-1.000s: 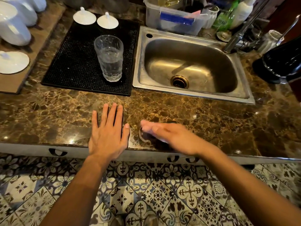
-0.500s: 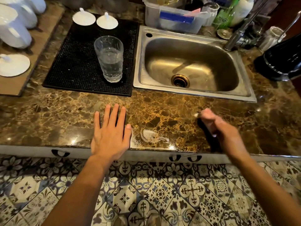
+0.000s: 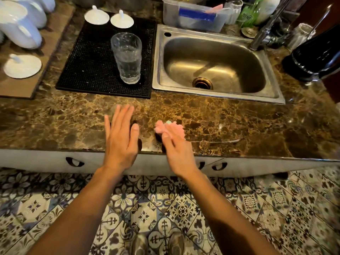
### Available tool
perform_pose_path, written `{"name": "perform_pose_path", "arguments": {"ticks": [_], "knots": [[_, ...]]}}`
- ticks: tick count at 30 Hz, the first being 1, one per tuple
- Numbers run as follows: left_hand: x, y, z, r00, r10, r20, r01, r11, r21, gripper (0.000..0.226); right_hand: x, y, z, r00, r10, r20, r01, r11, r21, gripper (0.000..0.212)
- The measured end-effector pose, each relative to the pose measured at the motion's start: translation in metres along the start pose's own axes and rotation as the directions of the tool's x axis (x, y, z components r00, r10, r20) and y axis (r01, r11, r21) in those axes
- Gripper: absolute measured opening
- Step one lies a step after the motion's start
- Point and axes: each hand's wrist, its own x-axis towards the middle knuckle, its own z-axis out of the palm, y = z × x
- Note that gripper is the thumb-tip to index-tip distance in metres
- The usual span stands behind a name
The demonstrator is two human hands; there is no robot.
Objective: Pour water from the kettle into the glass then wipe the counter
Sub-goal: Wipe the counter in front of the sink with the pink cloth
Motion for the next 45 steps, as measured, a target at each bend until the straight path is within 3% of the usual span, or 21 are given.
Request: {"name": "perform_pose_path", "arguments": {"ticks": [3, 6, 8, 10, 12, 15, 18, 20, 23, 26, 32, 39, 43, 45], "knots": [[-0.009, -0.001, -0.014, 0.998, -0.033, -0.052, 0.029, 0.997, -0.071, 0.059, -0.013, -0.017, 0.021, 0.997, -0.009, 0.081, 0.005, 0.999, 0.051, 0.048], [-0.013, -0.005, -0.03, 0.996, -0.077, -0.05, 0.072, 0.993, -0.092, 0.057, -0.023, -0.034, 0.038, 0.982, 0.031, 0.184, -0.081, 0.959, 0.271, 0.042], [-0.015, -0.008, -0.038, 0.994, -0.101, -0.039, 0.097, 0.99, -0.101, 0.057, -0.022, -0.041, 0.041, 0.963, 0.156, 0.22, -0.246, 0.841, 0.482, 0.04], [-0.018, -0.01, -0.043, 0.995, -0.102, 0.003, 0.102, 0.992, -0.077, 0.06, -0.021, -0.038, 0.031, 0.918, 0.279, 0.282, -0.395, 0.594, 0.701, 0.042], [-0.018, -0.014, -0.043, 0.993, -0.092, 0.067, 0.092, 0.996, -0.002, 0.065, -0.023, -0.023, 0.004, 0.892, 0.338, 0.299, -0.426, 0.41, 0.807, 0.044], [-0.014, -0.024, -0.032, 0.969, -0.148, 0.198, 0.112, 0.977, 0.183, 0.076, -0.023, 0.016, -0.065, 0.881, 0.437, 0.184, -0.373, 0.398, 0.838, 0.037], [-0.013, -0.033, -0.016, 0.921, -0.253, 0.295, 0.11, 0.898, 0.427, 0.082, -0.022, 0.056, -0.147, 0.827, 0.562, 0.012, -0.417, 0.599, 0.684, 0.032], [-0.013, -0.037, -0.01, 0.922, -0.262, 0.286, 0.095, 0.868, 0.488, 0.084, -0.019, 0.078, -0.196, 0.79, 0.611, -0.05, -0.507, 0.697, 0.506, 0.033], [-0.012, -0.04, -0.012, 0.911, -0.274, 0.306, 0.099, 0.87, 0.483, 0.087, -0.009, 0.103, -0.256, 0.732, 0.665, -0.149, -0.623, 0.741, 0.251, 0.034], [-0.012, -0.033, -0.015, 0.902, -0.292, 0.318, 0.106, 0.864, 0.492, 0.086, 0.007, 0.112, -0.279, 0.726, 0.661, -0.191, -0.671, 0.741, 0.009, 0.034], [-0.01, -0.03, -0.017, 0.907, -0.291, 0.303, 0.115, 0.866, 0.487, 0.091, 0.023, 0.094, -0.219, 0.811, 0.567, -0.14, -0.568, 0.708, -0.42, 0.057], [-0.011, -0.034, -0.012, 0.902, -0.299, 0.312, 0.114, 0.861, 0.496, 0.089, 0.015, 0.038, -0.108, 0.905, 0.421, -0.059, -0.406, 0.814, -0.416, 0.051], [-0.009, -0.034, -0.015, 0.881, -0.327, 0.343, 0.146, 0.876, 0.461, 0.079, 0.014, -0.01, -0.041, 0.966, 0.257, 0.037, -0.2, 0.83, -0.521, 0.02], [-0.004, -0.036, -0.021, 0.859, -0.346, 0.377, 0.19, 0.9, 0.392, 0.071, 0.014, -0.037, -0.009, 0.972, 0.213, 0.101, -0.139, 0.862, -0.488, 0.015]]}}
